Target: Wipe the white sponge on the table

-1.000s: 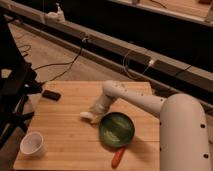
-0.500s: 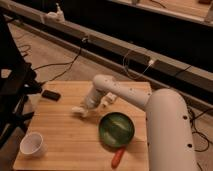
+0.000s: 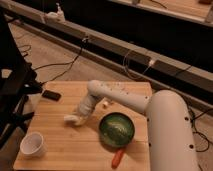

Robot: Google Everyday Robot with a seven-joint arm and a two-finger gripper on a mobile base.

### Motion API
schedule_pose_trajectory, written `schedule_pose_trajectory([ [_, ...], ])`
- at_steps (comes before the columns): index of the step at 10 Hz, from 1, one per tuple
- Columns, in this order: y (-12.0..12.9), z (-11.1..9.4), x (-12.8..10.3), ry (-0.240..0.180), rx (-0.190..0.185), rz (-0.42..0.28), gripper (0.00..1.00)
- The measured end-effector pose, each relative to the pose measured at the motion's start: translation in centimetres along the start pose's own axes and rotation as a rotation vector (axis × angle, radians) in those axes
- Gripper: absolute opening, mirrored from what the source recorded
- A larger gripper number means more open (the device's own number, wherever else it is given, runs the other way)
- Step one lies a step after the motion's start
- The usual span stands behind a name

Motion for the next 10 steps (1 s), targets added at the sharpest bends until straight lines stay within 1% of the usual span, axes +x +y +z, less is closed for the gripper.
schedule_pose_trajectory([
  [1,1.2,-0.3,1.0,0.008,-0.001,0.03,0.0],
  [2,2.2,-1.0,2.6,0.023,0.005,0.071,0.0],
  [3,2.9,-2.4,4.8,0.043,0.026,0.118,0.0],
  [4,2.7,-3.3,5.9,0.06,0.044,0.134,0.0],
  [5,2.1,-4.4,6.9,0.085,0.057,0.141,0.0],
  [6,0.8,-5.3,7.3,0.111,0.069,0.128,0.0],
  [7,-0.4,-5.7,7.1,0.124,0.071,0.105,0.0],
  [8,-2.1,-5.5,6.2,0.13,0.069,0.069,0.0],
  [10,-4.2,-4.6,4.3,0.122,0.058,0.016,0.0],
])
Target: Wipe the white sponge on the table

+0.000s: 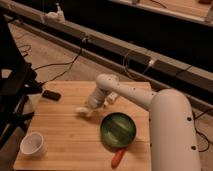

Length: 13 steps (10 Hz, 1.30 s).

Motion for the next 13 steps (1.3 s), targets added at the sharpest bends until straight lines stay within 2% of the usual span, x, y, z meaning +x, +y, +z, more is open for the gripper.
schedule_pose_trajectory([
  [2,-0.8,1.7,-3.1,-0.041,-0.025,-0.057,0.0],
  [5,1.6,4.0,-6.5,-0.133,-0.08,-0.083,0.0],
  [6,3.1,4.5,-7.0,-0.168,-0.098,-0.074,0.0],
  [8,5.5,4.7,-6.4,-0.191,-0.12,-0.039,0.0],
  [9,6.3,4.5,-5.0,-0.172,-0.122,-0.012,0.0],
  [11,6.6,2.9,-1.6,-0.115,-0.096,0.036,0.0],
  [13,4.8,1.0,0.2,-0.071,-0.059,0.05,0.0],
])
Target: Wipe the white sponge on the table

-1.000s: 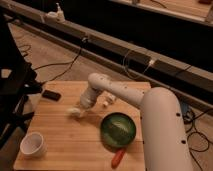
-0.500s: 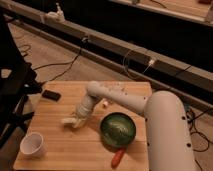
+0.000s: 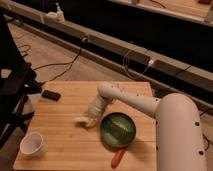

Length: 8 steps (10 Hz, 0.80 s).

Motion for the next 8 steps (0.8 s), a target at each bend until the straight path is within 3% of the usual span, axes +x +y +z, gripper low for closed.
schedule_pose_trajectory([
  [2,-2.1,-0.6,-0.9,0.012,0.018,-0.029,0.0],
  [4,-3.9,0.6,-4.1,-0.019,0.015,-0.084,0.0],
  [6,-3.9,2.5,-7.0,-0.061,-0.014,-0.131,0.0],
  [8,-2.6,3.4,-7.8,-0.086,-0.035,-0.139,0.0],
])
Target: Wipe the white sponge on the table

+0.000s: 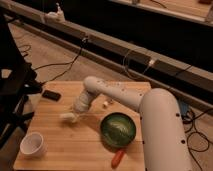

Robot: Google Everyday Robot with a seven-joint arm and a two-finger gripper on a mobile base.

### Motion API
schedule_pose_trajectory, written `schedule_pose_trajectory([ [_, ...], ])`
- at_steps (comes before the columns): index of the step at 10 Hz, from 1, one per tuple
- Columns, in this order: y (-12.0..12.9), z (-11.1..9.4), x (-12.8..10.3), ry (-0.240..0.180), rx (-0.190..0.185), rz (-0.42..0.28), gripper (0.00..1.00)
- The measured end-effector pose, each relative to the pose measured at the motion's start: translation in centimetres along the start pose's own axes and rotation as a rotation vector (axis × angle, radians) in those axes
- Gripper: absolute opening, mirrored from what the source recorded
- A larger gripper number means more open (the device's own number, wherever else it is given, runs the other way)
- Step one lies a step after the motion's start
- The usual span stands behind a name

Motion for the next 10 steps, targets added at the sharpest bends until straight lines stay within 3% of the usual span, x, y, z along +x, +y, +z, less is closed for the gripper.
schedule_pose_trajectory([
  [2,2.5,-0.5,1.2,-0.005,-0.004,0.049,0.0],
  [4,3.7,-1.9,3.0,0.001,0.016,0.094,0.0],
  [7,2.7,-5.0,5.2,0.052,0.059,0.094,0.0],
  [10,0.4,-5.3,3.5,0.048,0.06,0.03,0.0],
])
